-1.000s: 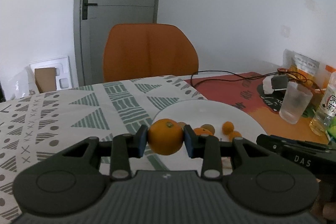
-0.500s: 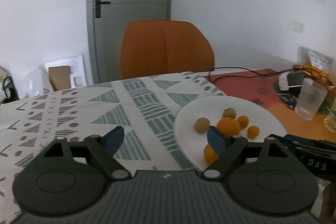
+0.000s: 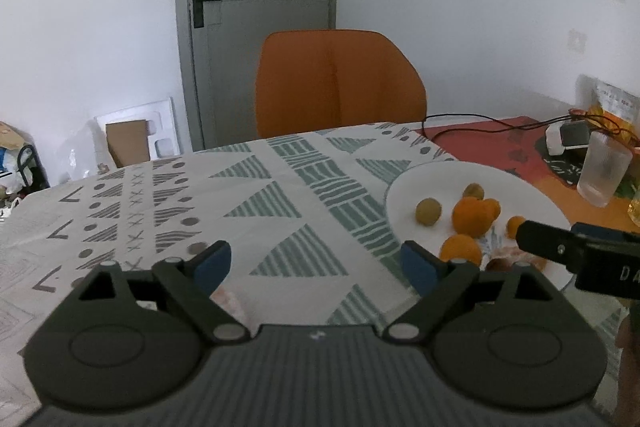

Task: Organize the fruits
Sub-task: 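Open both grippers to drop the orange and mandarin into the bowl, then return the left gripper to the fruits and grasp a brown kiwi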

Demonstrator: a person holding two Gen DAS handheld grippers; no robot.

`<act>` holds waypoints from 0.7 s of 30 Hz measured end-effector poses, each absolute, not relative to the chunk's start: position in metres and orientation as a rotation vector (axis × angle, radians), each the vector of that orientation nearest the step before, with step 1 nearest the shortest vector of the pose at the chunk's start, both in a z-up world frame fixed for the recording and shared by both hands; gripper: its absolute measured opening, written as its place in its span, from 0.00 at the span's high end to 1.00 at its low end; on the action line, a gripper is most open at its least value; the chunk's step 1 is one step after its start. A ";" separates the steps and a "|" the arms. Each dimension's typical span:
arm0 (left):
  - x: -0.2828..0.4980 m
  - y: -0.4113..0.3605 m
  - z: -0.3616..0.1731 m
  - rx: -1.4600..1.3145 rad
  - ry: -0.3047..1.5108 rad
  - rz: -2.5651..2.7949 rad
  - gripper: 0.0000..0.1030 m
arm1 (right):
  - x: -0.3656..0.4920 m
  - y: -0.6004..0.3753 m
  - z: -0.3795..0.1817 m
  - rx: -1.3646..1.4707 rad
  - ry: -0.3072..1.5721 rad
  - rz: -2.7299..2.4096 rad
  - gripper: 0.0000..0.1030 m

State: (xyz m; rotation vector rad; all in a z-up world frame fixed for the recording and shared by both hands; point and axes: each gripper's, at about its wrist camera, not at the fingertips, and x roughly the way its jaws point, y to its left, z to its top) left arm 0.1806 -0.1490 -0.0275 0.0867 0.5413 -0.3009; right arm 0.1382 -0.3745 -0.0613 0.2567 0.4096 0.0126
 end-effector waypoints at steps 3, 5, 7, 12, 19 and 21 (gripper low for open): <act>0.177 -0.140 -0.027 0.097 0.538 -0.295 0.12 | 0.139 -0.366 -0.060 0.255 0.410 0.029 0.01; 0.175 -0.133 -0.028 0.100 0.539 -0.285 0.12 | 0.140 -0.362 -0.060 0.253 0.411 0.039 0.01; 0.173 -0.124 -0.029 0.095 0.542 -0.273 0.12 | 0.140 -0.357 -0.059 0.251 0.412 0.050 0.01; 0.171 -0.100 -0.032 0.079 0.551 -0.237 0.12 | 0.141 -0.343 -0.056 0.237 0.413 0.083 0.01; 0.171 -0.073 -0.037 0.051 0.566 -0.203 0.13 | 0.144 -0.320 -0.054 0.214 0.419 0.130 0.01; 0.170 -0.067 -0.038 0.045 0.569 -0.197 0.13 | 0.145 -0.314 -0.054 0.205 0.421 0.141 0.01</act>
